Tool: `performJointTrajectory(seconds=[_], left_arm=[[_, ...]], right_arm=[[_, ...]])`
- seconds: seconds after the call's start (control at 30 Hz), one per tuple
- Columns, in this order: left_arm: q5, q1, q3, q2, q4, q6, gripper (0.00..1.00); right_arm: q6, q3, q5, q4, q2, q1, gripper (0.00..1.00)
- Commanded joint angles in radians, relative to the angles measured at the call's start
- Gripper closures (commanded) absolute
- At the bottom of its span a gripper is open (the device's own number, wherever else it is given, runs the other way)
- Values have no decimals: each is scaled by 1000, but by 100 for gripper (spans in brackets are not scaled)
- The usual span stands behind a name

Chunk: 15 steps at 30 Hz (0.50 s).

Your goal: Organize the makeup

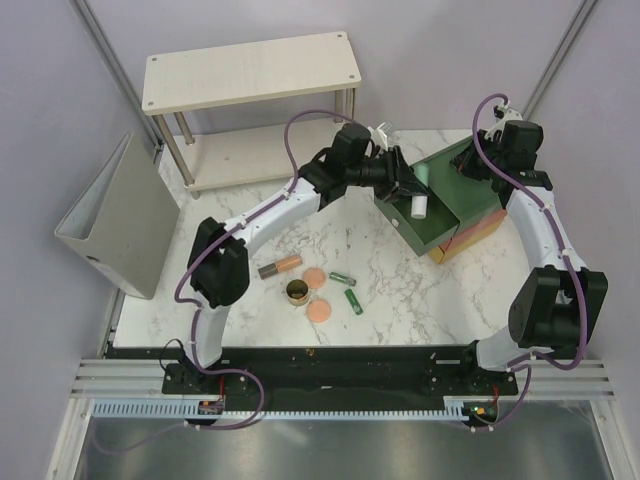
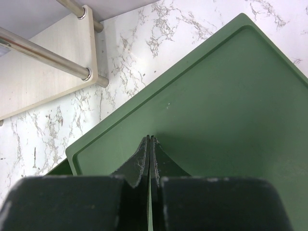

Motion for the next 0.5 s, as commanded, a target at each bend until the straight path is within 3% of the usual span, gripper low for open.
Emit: performJointTrajectory(seconds=[0.0, 0.47], left_arm=[[-25, -18, 108, 39, -37, 80, 70], [-32, -26, 152, 41, -111, 135, 44]], right_arm=[[-13, -83, 10, -265, 67, 13, 100], [-13, -86, 7, -265, 64, 14, 100]])
